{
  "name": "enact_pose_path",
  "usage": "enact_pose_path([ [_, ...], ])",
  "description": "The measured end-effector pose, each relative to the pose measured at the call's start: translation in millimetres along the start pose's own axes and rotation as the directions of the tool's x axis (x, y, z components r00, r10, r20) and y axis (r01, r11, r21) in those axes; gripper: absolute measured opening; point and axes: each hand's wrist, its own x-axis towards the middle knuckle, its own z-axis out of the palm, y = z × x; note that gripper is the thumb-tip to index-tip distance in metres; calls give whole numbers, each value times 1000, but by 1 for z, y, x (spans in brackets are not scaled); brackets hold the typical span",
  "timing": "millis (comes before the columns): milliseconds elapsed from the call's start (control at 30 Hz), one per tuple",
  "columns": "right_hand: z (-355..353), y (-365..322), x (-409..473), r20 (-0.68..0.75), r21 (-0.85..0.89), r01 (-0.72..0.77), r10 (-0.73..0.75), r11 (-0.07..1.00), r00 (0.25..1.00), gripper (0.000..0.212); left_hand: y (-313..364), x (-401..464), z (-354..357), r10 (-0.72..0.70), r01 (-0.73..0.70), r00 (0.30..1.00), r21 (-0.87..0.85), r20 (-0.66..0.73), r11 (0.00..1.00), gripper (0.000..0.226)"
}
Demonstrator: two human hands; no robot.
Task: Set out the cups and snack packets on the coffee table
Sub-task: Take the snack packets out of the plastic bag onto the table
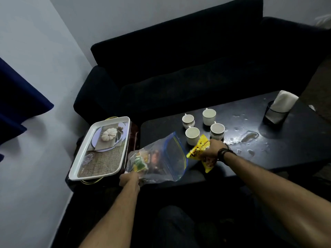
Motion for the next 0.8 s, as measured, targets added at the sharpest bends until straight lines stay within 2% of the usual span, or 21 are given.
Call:
enact_pose_path([
  [67,10,10,-1,-36,-92,-31,27,995,999,74,-2,2,0,3,-3,1000,14,-3,1000,38],
  [100,16,13,0,-49,-115,-11,5,993,999,74,-1,2,1,5,-5,1000,32,-13,999,41],
  [233,27,16,4,-145,-92,172,-184,981,972,72,-1,-2,7,77,-66,994,137,-75,988,50],
  [300,29,13,3,-260,-163,289,-324,943,910,66,-2,-4,10,118,-108,991,151,-57,983,43],
  [400,31,-4,-4,-461,-192,453,-488,870,742,39,-7,-1,15,163,-162,987,143,2,976,40],
  [433,31,-13,-8,-443,-151,504,-515,850,734,28,-8,1,16,178,-178,984,154,14,972,40],
  [467,32,-22,-11,-361,-106,550,-547,829,755,19,-9,2,18,190,-191,982,169,23,967,38],
  [533,36,-40,-15,-76,-76,592,-597,802,799,12,-10,3,19,200,-202,979,191,31,961,34],
  [600,46,-55,-15,111,-149,589,-579,794,808,12,-10,3,19,199,-203,979,196,42,959,30],
  [667,58,-67,-14,146,-132,543,-526,829,838,11,-9,6,18,201,-207,978,217,49,954,28],
  [733,71,-77,-8,185,-32,488,-474,873,861,12,-10,9,17,205,-212,977,232,56,949,25],
  [800,82,-86,-2,218,163,427,-455,889,864,35,-11,12,16,203,-214,977,239,70,947,21],
])
